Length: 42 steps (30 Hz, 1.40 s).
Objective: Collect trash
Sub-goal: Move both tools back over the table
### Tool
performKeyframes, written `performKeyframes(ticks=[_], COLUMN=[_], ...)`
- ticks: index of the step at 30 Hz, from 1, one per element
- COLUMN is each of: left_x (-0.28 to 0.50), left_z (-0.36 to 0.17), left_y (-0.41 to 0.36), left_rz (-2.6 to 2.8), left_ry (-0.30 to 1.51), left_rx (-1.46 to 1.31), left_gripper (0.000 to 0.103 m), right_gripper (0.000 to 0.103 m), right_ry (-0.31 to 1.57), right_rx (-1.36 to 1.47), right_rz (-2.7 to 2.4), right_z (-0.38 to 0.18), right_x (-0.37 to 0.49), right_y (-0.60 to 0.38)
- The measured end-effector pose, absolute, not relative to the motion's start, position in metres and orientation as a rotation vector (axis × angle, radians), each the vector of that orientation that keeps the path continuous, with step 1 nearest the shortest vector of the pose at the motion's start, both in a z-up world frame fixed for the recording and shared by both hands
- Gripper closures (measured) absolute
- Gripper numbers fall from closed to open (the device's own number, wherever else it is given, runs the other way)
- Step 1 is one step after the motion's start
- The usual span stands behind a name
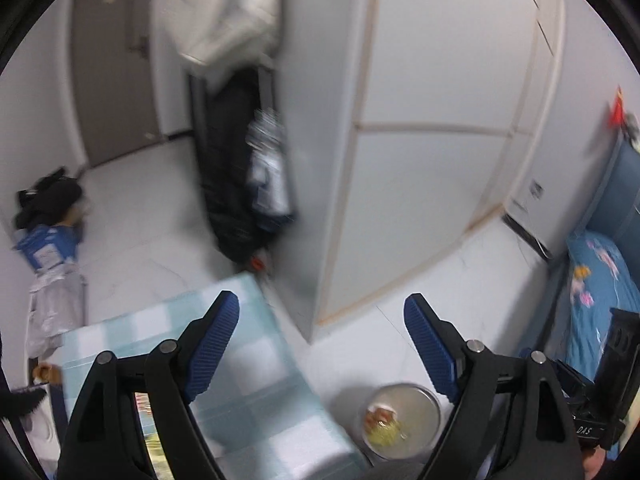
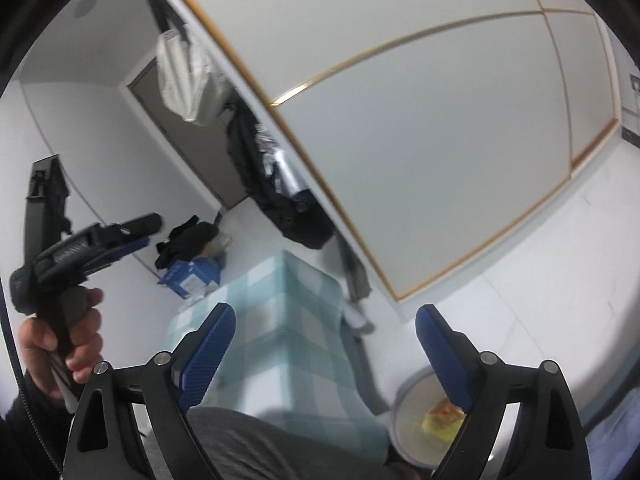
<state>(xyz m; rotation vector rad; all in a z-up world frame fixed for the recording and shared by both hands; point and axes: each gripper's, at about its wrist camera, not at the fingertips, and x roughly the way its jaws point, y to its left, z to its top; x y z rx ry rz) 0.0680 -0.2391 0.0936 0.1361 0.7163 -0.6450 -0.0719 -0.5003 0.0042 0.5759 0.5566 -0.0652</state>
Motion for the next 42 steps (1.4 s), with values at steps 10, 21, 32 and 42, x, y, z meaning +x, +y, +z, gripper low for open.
performKeyframes(ticks=[10,21,32,42], left_x=[0.063,0.064,0.094,0.106], left_z=[0.113,0.083,0.01,-0.013], left_y=[-0.131,-0.059,0.01,0.035], left_rz=[-0.438,-0.24,-0.167,-0.176], left_ry=[0.627,0.561,0.703,0.823], left_rx=[-0.019,-0.099,-0.219,-0.273], left_gripper=[0.009,0.001,0.001,0.001], right_gripper=[0.002,0.0,0.0,0.0], right_ry=[0.454,0.423,0.543,0.77], right_rx=[0.385,0.221,0.209,0.204], right_rz=[0.059,0.076,0.209,0.3], right_z=[0.058,0.071,0.052,-0.012], right_x=[-0.055,-0.023,0.026,0.074], right_y=[-0.415,-0.328,-0.271,-0.232])
